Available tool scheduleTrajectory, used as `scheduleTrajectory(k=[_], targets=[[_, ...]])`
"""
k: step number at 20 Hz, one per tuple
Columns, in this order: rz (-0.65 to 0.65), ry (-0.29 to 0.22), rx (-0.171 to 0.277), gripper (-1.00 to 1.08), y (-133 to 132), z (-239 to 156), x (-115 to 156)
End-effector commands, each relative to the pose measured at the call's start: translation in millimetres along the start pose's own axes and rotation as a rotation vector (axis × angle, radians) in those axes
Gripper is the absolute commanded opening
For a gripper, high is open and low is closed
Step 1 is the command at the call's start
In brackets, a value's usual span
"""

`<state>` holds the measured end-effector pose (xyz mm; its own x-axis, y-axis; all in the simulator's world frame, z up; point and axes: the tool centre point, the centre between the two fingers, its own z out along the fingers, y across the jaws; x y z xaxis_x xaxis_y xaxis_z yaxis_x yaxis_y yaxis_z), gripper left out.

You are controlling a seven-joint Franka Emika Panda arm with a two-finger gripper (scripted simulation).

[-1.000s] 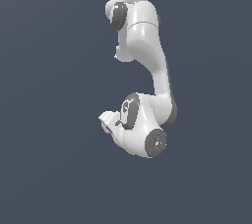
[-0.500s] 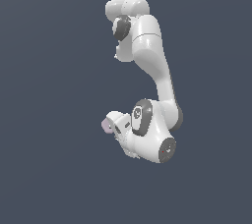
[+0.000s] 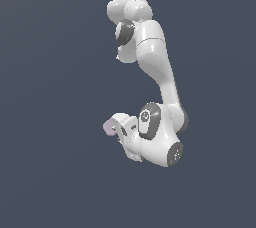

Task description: Pick up the object and move it to a goal position.

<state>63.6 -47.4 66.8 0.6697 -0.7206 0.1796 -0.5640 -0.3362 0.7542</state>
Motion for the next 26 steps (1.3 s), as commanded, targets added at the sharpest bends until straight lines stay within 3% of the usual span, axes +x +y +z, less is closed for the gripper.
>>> scheduleTrajectory(k=[1,26], targets=[[0.000,0.000,0.000,0.28,0,0,0],[0.003,0.001,-0.002,0.28,1,28,-1]])
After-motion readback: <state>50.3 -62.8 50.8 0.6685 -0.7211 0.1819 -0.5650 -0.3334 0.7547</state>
